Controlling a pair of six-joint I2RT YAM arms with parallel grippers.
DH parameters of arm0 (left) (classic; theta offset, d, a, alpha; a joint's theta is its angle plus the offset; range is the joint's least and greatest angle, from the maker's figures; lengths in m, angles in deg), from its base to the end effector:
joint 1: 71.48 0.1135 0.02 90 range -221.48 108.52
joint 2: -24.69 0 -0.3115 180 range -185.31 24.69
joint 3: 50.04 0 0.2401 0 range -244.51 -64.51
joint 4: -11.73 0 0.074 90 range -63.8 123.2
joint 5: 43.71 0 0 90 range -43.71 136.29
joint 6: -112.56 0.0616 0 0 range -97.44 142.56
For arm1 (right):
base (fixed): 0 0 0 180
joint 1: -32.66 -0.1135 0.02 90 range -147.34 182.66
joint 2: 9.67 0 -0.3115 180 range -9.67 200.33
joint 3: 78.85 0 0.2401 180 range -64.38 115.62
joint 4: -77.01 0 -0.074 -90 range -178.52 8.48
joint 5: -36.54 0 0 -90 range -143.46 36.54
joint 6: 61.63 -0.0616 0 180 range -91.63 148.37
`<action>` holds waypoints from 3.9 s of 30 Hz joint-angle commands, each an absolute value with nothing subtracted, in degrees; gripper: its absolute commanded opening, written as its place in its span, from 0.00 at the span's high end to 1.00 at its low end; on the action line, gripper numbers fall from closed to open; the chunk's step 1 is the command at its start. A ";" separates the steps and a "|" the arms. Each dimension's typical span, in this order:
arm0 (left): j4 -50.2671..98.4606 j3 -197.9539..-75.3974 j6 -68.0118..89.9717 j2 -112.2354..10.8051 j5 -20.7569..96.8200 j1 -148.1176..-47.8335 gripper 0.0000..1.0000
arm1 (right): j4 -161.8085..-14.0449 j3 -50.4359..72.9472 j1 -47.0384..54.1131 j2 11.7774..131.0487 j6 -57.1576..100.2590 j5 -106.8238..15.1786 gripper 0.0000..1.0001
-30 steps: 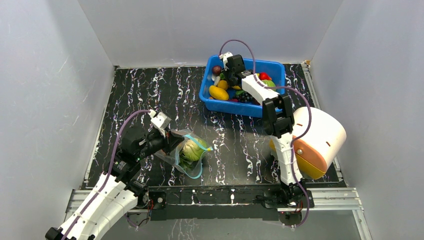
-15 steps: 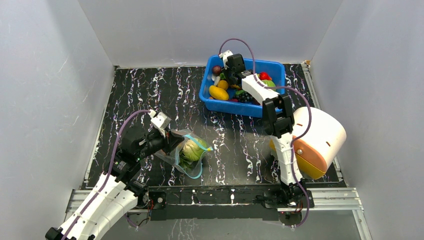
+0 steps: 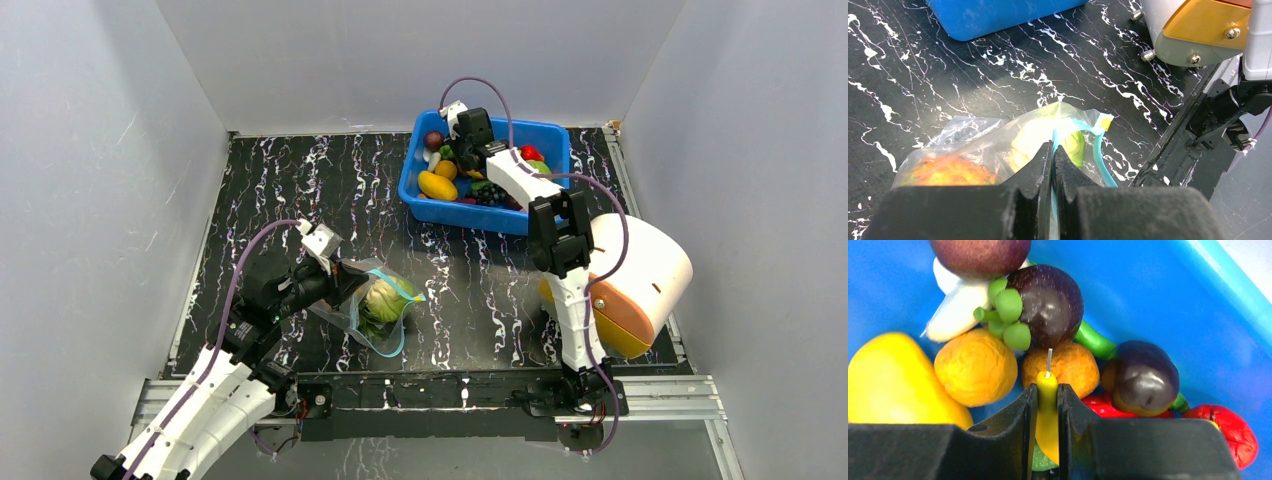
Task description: Place the food in the zip-top bag and seal the zipper
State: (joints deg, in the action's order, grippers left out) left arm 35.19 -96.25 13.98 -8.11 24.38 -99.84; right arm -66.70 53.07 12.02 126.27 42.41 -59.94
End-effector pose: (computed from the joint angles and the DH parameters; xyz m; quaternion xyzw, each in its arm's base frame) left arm 0.0954 -0.0776 0.3150 0.2495 0.7202 -0.3380 0.5521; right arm 0.5513 0.2002 0.2258 -0.2474 0.8719 -0.0271 0.4218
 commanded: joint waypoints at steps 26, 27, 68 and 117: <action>23.06 -101.57 0.49 -12.62 25.25 -100.04 1.00 | -72.02 18.11 12.63 74.04 23.95 -17.43 1.00; 22.78 -102.13 -0.17 -13.16 25.40 -100.06 1.00 | -72.91 16.35 12.56 71.90 22.71 -15.24 1.00; 31.00 -104.60 -6.46 -14.59 29.24 -100.04 1.00 | -103.33 -3.45 -14.62 67.55 13.85 4.38 1.00; 30.91 -105.18 -6.78 -14.66 21.89 -100.02 1.00 | -46.92 18.30 -18.01 82.66 84.28 1.70 0.99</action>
State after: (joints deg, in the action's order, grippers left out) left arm 32.66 -102.99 -6.04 -15.27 24.49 -99.84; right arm -52.23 13.77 -17.49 81.57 76.51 3.53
